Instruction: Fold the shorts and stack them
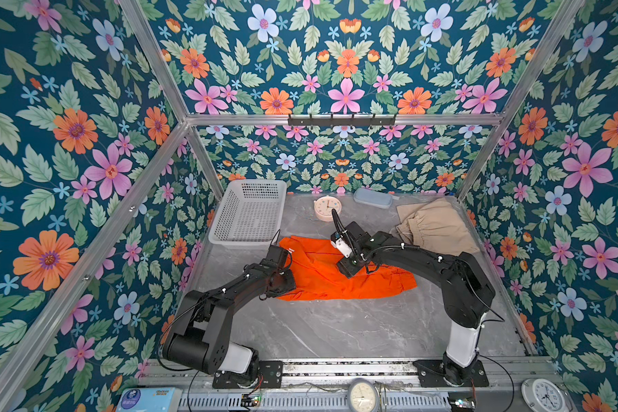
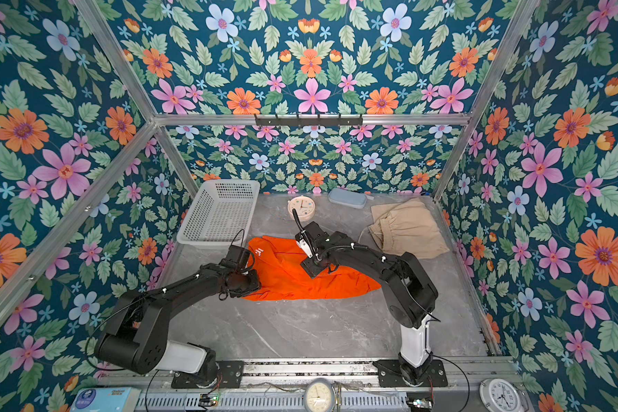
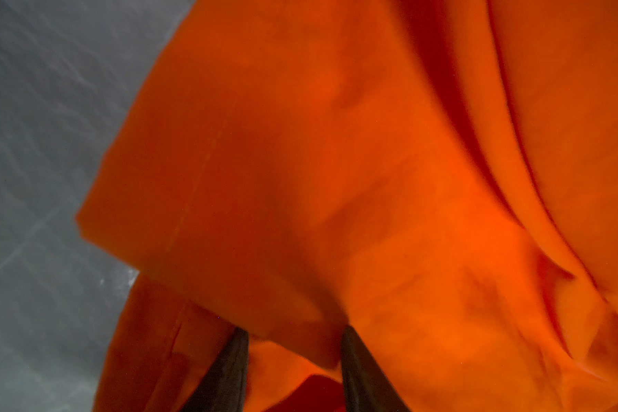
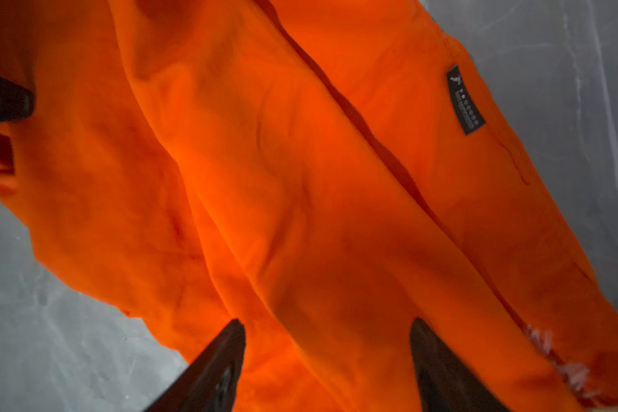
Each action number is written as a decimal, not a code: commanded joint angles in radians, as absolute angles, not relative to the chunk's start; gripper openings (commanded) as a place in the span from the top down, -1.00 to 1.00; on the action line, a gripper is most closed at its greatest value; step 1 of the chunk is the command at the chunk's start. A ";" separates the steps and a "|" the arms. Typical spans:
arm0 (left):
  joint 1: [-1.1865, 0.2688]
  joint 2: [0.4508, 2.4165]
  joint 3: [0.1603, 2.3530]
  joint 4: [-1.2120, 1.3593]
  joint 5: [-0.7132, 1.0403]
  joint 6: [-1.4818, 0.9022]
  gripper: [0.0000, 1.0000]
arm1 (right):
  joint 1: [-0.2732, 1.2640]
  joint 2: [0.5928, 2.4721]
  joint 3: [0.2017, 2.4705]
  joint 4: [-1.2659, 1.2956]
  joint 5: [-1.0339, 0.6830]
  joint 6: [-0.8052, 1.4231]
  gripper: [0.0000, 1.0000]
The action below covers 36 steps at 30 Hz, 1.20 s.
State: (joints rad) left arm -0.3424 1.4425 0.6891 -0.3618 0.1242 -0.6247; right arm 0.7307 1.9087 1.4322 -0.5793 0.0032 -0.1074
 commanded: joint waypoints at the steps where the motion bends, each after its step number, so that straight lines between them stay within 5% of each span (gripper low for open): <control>1: -0.342 1.448 0.685 -0.420 0.104 -0.629 0.09 | 0.733 1.946 1.456 -0.585 0.023 -0.214 -0.46; 14: -0.342 1.462 0.683 -0.417 0.104 -0.628 0.09 | 0.725 2.080 1.560 -0.666 0.052 -0.272 -0.54; 22: -0.342 1.475 0.692 -0.417 0.104 -0.627 0.09 | 0.735 1.902 1.430 -0.653 -0.009 -0.320 -0.55; 36: -0.342 1.476 0.694 -0.423 0.101 -0.626 0.09 | 0.713 2.038 1.503 -0.603 0.160 -0.294 -0.56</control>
